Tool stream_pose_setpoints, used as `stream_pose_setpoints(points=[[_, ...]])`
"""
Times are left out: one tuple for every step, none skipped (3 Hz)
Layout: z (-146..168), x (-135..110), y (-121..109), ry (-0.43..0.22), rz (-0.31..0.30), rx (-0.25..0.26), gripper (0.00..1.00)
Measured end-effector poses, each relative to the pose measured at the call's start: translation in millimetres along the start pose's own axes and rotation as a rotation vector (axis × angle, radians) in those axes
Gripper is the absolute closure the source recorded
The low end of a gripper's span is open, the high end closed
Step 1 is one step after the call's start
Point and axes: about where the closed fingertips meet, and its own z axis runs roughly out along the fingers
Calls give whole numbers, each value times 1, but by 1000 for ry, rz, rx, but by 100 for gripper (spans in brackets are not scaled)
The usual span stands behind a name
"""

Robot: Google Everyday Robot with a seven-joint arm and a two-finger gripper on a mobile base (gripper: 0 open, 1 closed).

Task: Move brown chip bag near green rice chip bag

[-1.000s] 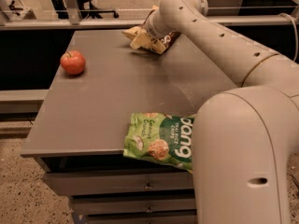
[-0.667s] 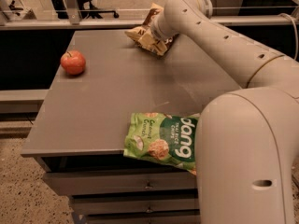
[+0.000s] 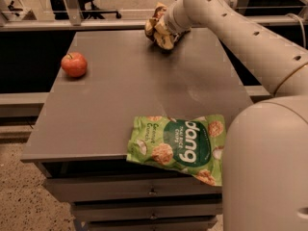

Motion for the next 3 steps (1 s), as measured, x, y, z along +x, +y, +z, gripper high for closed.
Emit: stream_pose_setpoints(points=[[-50,-38,-8,-95,-54,-40,100],[-95,-59,-2,-175,-124,-130,100],[-140,-41,29,-252,-241,-303,100]])
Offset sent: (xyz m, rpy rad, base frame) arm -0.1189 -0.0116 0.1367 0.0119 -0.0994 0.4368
